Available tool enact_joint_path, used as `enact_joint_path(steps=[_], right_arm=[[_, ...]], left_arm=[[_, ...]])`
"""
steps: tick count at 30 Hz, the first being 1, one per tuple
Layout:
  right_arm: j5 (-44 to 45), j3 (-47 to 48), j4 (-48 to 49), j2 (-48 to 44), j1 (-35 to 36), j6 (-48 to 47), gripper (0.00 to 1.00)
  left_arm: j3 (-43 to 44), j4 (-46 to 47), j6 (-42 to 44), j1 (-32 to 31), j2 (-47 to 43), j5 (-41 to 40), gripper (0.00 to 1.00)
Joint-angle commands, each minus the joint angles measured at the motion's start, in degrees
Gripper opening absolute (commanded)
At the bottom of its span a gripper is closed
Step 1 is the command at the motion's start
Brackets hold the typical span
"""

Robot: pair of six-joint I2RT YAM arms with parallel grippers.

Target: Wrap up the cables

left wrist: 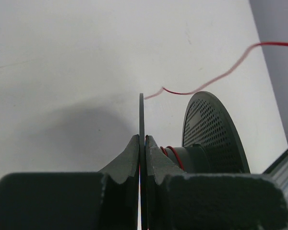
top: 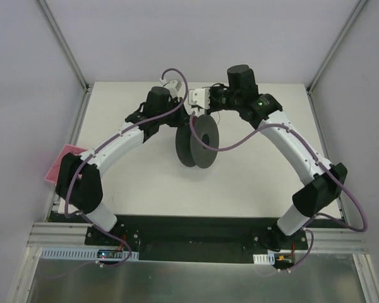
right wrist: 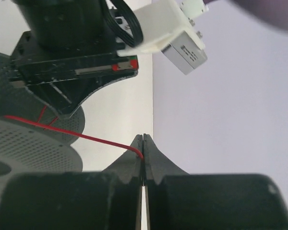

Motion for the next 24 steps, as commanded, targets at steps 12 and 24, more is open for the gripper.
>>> enact_joint_path(steps=[12,24], right_arm=[[-4.8,-6.0,19.5,-8.6,3.9,1.5,0.01],[-3.9,-14.4,23.9,-12.0,8.4,-4.3,0.0]], left_arm=[[4.6,2.1,-20.9,4.4,3.1,10.3,0.0],[10.1,0.0,-19.6,2.4,3.9,11.6,0.0]])
